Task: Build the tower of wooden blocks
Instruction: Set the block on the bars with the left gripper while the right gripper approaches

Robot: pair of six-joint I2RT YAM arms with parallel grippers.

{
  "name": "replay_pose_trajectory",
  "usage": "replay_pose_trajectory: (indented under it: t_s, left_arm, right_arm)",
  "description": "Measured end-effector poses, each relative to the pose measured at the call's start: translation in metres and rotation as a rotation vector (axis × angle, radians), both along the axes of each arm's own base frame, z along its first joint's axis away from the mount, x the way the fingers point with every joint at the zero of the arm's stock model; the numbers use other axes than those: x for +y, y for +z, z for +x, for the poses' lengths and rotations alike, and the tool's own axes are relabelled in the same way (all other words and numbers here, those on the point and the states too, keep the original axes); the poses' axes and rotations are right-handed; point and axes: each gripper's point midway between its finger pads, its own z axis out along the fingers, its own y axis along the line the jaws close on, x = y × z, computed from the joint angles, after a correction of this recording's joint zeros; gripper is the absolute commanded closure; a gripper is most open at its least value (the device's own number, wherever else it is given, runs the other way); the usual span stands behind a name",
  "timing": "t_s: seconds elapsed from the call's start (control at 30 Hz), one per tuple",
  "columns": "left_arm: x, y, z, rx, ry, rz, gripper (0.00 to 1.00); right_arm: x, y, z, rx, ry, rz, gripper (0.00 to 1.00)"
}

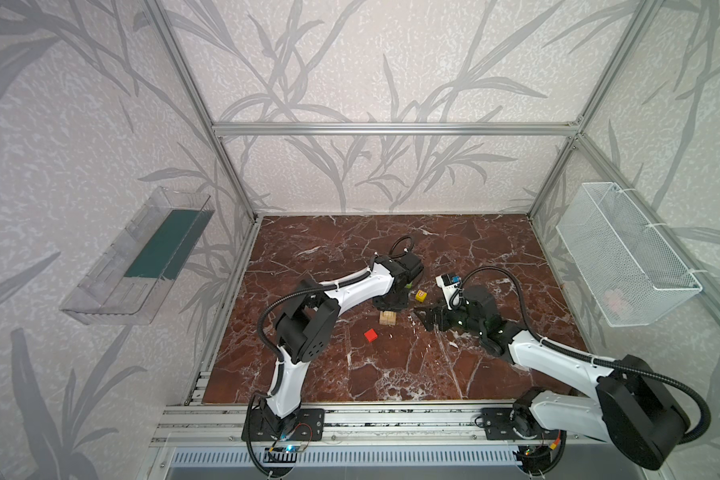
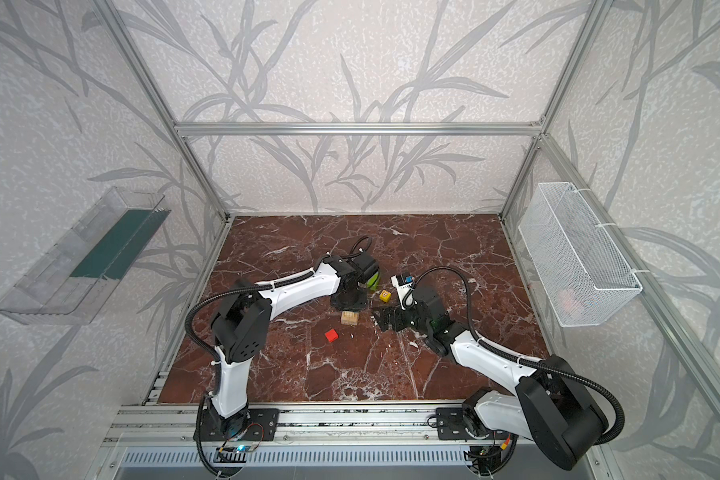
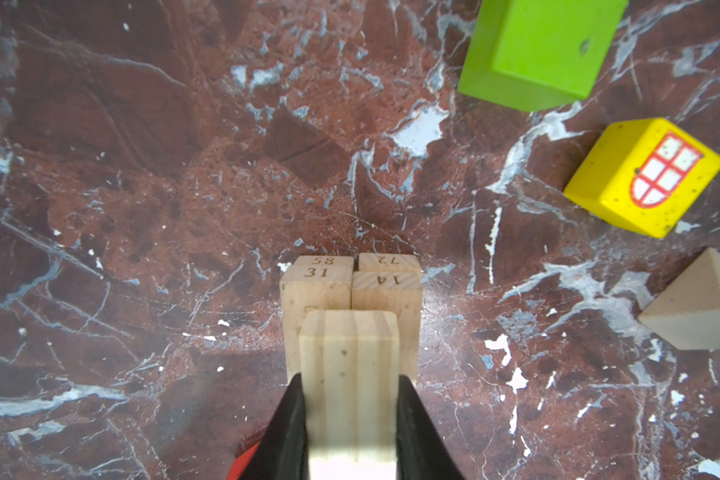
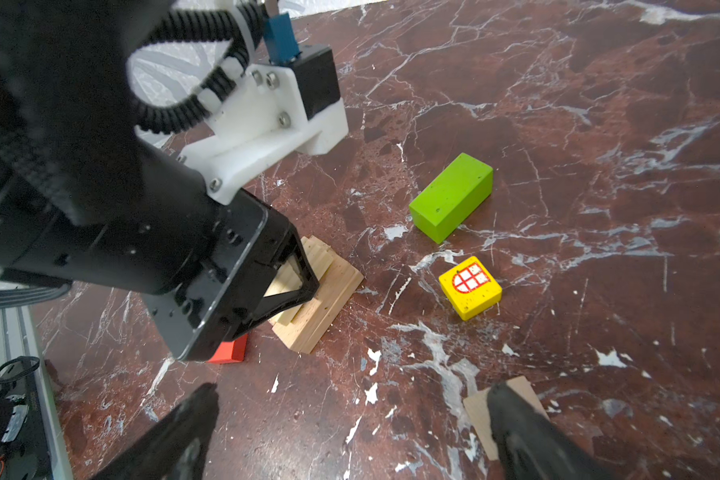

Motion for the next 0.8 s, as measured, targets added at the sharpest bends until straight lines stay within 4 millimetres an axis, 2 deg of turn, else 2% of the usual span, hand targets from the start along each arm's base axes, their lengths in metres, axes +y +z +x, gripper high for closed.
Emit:
replay_pose_trajectory:
  t_s: [0.37,0.57,0.67,0.8]
  left_arm:
    - [0.001,0.000,-0.001,0.003,-0.002,0.004,0.61]
    - [-0.001,0.006,0.001,-0.007,-0.005,-0.006,0.56]
    - [-0.001,0.020,0.002,-0.030,-0.014,-0.024,0.51]
    - [0.003,0.064,0.002,-0.112,-0.036,-0.067,0.46]
  right_arm:
    - [0.000,-0.001,0.000,0.002,-0.001,-0.001,0.00]
    - [-0.002,0.002,0.000,-0.006,-0.006,0.002,0.00]
    - [-0.006,0.001,0.000,-0.003,-0.024,-0.011,0.00]
    - [-0.015,-0.008,0.000,0.042,-0.065,-0.056,0.00]
